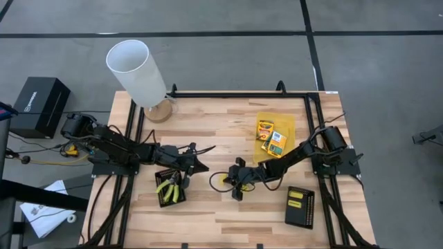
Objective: Pick & Place School Supplies
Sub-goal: Put the eraser into the right black bin
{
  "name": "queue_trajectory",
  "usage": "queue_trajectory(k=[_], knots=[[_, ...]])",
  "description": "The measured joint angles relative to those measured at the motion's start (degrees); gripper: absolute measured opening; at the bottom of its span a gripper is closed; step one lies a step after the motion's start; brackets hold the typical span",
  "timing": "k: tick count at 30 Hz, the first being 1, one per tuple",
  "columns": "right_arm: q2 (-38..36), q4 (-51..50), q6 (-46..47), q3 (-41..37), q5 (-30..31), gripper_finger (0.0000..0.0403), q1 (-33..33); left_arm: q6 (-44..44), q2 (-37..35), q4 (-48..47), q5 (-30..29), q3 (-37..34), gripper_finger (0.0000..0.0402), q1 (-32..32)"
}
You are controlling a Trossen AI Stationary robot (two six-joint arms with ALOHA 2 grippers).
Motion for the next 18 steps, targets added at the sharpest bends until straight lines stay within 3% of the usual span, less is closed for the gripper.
queue_trajectory(k=[18], knots=[[0.0, -4.1, 3.0, 0.0, -1.5, 0.0, 0.0, -0.2, 0.0, -0.1, 1.1, 0.0, 0.0021, 0.0]])
